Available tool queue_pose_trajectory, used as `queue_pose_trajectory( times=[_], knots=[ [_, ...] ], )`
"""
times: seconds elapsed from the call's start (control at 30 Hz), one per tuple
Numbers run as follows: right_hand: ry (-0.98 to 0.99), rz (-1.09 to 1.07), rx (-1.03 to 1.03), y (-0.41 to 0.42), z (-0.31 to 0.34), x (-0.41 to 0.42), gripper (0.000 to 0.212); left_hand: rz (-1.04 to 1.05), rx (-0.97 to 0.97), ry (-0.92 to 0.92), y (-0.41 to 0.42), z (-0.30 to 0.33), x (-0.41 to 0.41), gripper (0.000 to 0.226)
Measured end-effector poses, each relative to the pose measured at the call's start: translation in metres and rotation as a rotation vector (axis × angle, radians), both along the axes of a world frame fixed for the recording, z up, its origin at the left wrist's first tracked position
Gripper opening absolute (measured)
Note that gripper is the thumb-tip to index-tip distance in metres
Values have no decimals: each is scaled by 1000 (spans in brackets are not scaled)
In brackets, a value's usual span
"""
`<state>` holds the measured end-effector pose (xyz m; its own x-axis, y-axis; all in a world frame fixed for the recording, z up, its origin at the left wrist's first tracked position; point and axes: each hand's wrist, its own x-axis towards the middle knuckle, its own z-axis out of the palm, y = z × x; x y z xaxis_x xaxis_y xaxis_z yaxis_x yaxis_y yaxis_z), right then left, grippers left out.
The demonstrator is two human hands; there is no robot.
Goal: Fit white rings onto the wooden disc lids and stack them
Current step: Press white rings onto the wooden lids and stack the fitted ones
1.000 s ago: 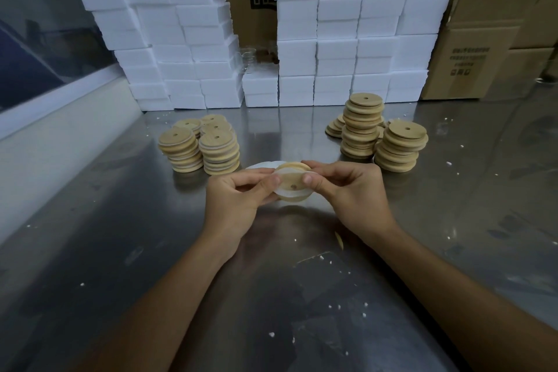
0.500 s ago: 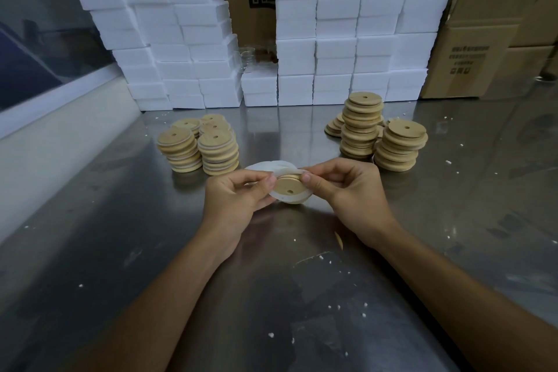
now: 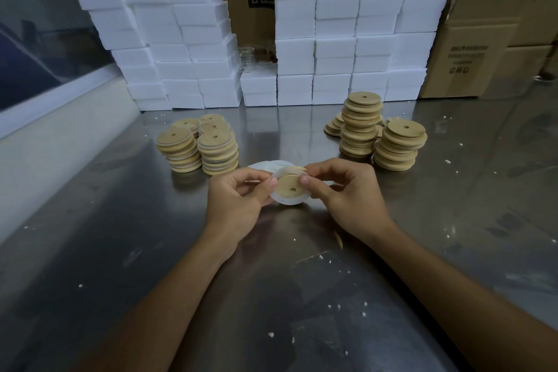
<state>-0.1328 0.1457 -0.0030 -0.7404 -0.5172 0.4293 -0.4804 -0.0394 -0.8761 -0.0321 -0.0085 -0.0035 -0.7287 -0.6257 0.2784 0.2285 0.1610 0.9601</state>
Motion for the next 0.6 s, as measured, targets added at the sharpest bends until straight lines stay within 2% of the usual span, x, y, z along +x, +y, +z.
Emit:
queue_pose_trajectory(
  times=[0.3,0.6],
  knots=[
    [8,9,7,2,4,2,5,-32,-119,33,1,2,1,24],
    [-19,3,4,3,5,3,6,22,-199,-25,1,1,1,19]
  ],
)
